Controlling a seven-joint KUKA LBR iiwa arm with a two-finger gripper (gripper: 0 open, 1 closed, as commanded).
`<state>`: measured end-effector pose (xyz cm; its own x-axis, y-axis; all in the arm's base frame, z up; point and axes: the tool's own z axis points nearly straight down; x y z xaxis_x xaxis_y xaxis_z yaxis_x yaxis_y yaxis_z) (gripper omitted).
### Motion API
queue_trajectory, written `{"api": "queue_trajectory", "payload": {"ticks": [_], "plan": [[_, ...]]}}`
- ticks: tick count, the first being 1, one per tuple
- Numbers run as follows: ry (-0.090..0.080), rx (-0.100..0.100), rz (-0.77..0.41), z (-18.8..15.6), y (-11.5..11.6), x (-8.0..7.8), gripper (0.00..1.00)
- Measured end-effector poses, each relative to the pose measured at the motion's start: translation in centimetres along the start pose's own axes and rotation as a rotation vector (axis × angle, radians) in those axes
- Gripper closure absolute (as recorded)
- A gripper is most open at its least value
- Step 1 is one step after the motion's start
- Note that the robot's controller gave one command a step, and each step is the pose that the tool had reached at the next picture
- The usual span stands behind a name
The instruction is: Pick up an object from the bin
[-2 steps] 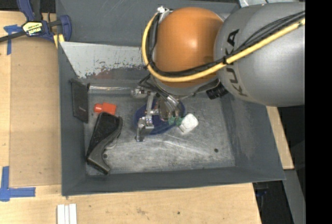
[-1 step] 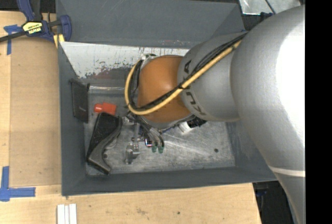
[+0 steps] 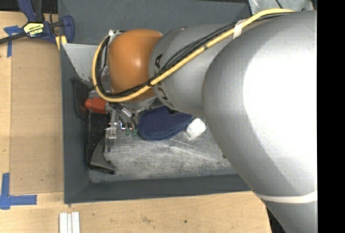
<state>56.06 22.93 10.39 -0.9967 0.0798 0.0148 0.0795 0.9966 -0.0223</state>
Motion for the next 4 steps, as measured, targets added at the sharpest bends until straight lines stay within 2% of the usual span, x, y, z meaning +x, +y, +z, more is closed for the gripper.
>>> {"api": "queue_trajectory", "payload": {"ticks": [1, 2, 3, 4], "plan": [[-0.018, -0.025, 0.181, -3.0, -2.3, -2.8, 0.00], [-0.015, -0.030, 0.431, -2.0, 1.2, -4.1, 0.00], [-0.030, -0.043, 0.408, -1.3, 1.2, -4.1, 0.00], [-0.025, -0.039, 0.407, -1.0, 1.2, -4.0, 1.00]]}}
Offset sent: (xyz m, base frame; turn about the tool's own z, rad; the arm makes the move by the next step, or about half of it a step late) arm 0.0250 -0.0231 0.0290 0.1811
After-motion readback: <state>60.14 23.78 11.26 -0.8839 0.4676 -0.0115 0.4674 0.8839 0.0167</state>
